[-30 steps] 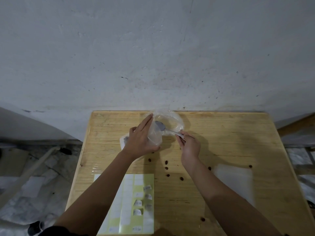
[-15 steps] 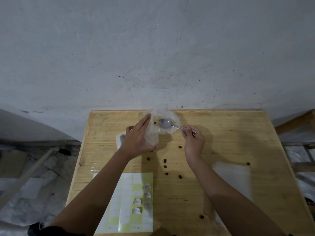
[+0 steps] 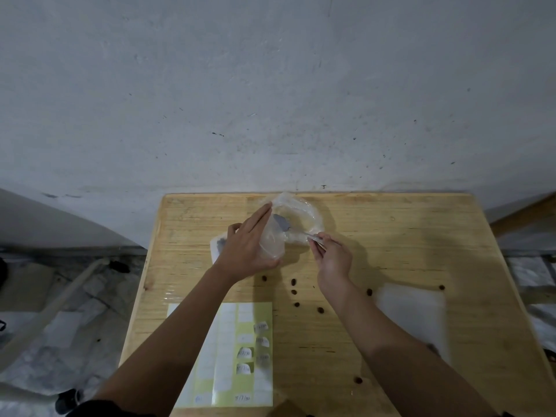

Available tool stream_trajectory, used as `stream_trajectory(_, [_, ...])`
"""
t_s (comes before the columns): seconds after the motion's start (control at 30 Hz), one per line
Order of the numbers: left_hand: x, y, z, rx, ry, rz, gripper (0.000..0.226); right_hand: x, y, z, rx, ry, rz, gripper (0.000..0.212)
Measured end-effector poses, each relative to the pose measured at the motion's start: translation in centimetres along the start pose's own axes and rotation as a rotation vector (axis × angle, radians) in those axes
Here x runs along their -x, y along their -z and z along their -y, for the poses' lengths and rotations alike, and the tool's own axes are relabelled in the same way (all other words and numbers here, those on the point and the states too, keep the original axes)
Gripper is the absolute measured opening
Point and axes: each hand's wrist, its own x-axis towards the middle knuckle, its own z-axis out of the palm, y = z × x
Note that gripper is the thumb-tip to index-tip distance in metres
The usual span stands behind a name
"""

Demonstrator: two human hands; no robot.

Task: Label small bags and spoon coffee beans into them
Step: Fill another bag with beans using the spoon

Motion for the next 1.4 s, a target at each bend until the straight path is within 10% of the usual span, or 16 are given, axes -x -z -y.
stream_trajectory(0.83, [-2.3, 0.0, -1.3, 0.188, 0.332, -0.092, 0.113, 2.4, 0.6, 4.5, 0.490, 0.584, 0.450, 0.019])
stream_trajectory(1.4, [-1.6, 0.3, -0.8, 0.226, 0.324, -0.134, 0.123, -1.7, 5.0, 9.1, 0.239, 0.663, 0.049, 0.025])
